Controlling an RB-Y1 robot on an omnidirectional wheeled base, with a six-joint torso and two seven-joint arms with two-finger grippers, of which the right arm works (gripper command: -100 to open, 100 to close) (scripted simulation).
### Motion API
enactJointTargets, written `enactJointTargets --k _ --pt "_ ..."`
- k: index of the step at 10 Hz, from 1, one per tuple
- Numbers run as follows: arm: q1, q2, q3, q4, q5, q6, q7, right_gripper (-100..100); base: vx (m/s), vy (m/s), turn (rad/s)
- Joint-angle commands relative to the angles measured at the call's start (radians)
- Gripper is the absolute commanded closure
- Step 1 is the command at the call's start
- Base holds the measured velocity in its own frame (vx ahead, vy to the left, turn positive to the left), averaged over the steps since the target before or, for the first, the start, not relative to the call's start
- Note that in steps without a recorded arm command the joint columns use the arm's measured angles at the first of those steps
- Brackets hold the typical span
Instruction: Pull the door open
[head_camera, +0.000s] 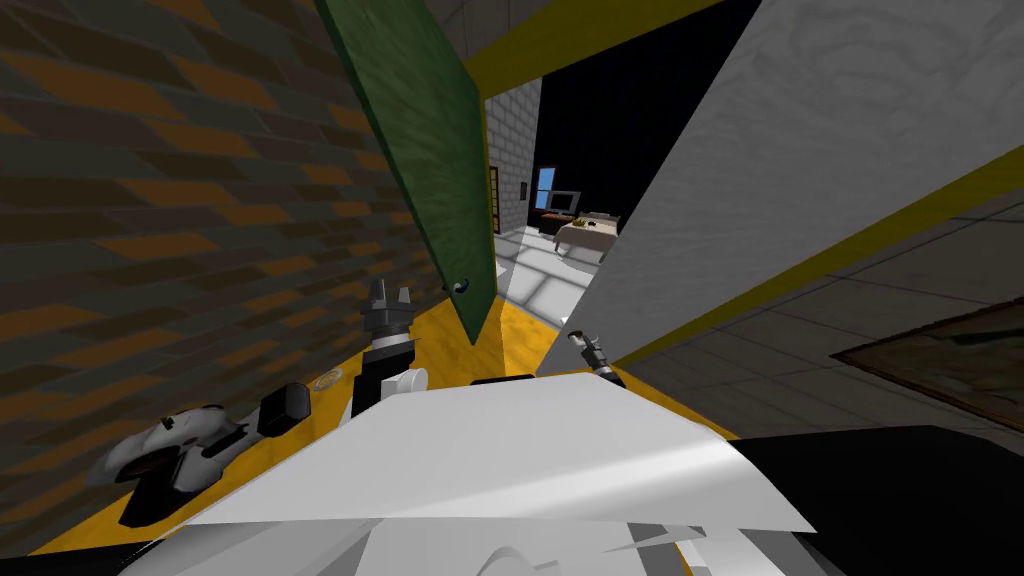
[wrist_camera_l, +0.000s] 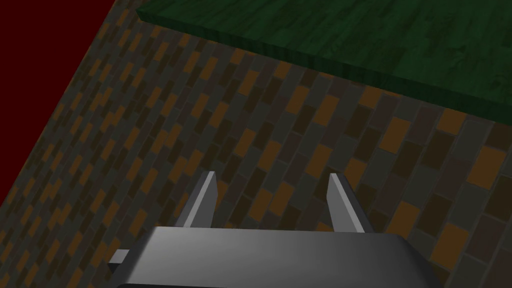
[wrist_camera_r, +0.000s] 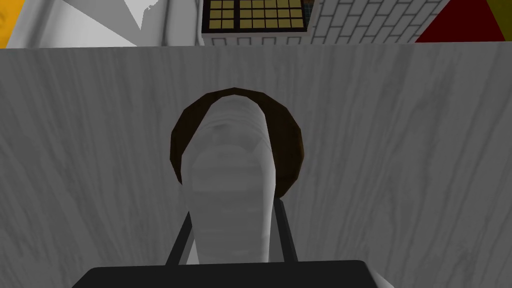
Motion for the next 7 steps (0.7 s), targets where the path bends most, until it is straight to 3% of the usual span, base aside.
enactJointTargets --k 1,7 --pt "0.003 -0.003 0.005 0.008 -0.001 -0.014 -0.003 100 -0.126 -0.024 0.134" --pt "0.018 -0.017 0.029 0.041 -0.006 -0.077 -0.019 100 -0.202 -0.072 0.176"
